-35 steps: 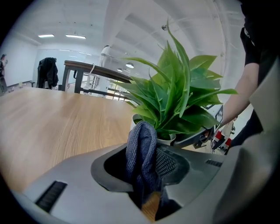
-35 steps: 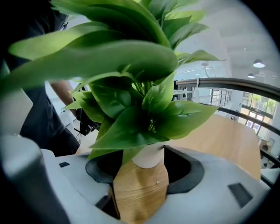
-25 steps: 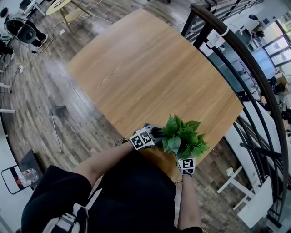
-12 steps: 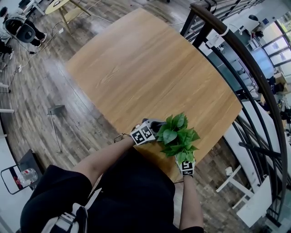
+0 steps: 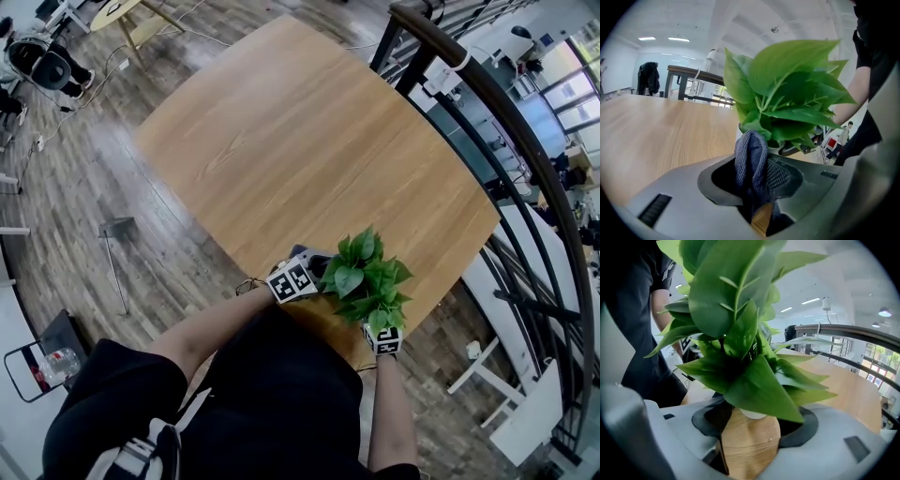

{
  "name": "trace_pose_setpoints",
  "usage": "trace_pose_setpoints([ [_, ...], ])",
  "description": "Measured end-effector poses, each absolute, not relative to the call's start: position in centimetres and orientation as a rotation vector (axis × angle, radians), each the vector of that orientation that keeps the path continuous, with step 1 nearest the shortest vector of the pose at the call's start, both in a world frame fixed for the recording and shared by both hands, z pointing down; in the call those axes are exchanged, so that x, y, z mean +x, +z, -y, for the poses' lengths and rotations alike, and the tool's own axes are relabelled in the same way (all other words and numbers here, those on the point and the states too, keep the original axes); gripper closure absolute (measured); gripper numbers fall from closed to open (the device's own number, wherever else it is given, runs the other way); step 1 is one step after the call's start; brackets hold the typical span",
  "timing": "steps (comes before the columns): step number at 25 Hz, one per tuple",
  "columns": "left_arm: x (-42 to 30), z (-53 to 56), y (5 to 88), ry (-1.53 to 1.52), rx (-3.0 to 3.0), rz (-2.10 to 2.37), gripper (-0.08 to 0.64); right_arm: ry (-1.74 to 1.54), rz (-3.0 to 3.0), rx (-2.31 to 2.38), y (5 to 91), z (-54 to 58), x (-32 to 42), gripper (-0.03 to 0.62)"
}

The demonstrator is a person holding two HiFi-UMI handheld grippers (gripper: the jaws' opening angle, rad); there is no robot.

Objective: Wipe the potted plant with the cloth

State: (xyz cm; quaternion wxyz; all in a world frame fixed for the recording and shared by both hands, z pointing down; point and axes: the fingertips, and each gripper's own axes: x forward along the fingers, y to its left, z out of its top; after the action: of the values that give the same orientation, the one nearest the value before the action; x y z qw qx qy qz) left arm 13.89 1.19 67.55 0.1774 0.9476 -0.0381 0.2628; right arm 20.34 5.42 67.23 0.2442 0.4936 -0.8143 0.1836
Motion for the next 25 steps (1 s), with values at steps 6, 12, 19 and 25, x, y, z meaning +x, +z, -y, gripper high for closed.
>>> trace_pose_setpoints([
  [6, 13.6, -3.3, 68.8, 0.748, 2.631, 0.086, 0.414, 0.54, 2.222, 1.378, 67.4, -5.6, 20.2, 0.319],
  [12, 13.7, -0.8, 68.5, 0.756, 2.647, 0.199, 0.414, 0.494, 2.238, 1.302, 67.1, -7.0, 18.8, 0.319],
  [19, 13.2, 0.8, 67.9, 0.774, 2.67, 0.225, 0.414, 0.485, 2.177, 1.31, 68.0, -8.0, 20.6, 0.319],
  [25, 13.4, 1.0, 68.0, 0.813, 2.679, 0.208, 0.416, 0.351, 2.212, 1.17, 66.9, -5.8, 19.9, 0.318],
])
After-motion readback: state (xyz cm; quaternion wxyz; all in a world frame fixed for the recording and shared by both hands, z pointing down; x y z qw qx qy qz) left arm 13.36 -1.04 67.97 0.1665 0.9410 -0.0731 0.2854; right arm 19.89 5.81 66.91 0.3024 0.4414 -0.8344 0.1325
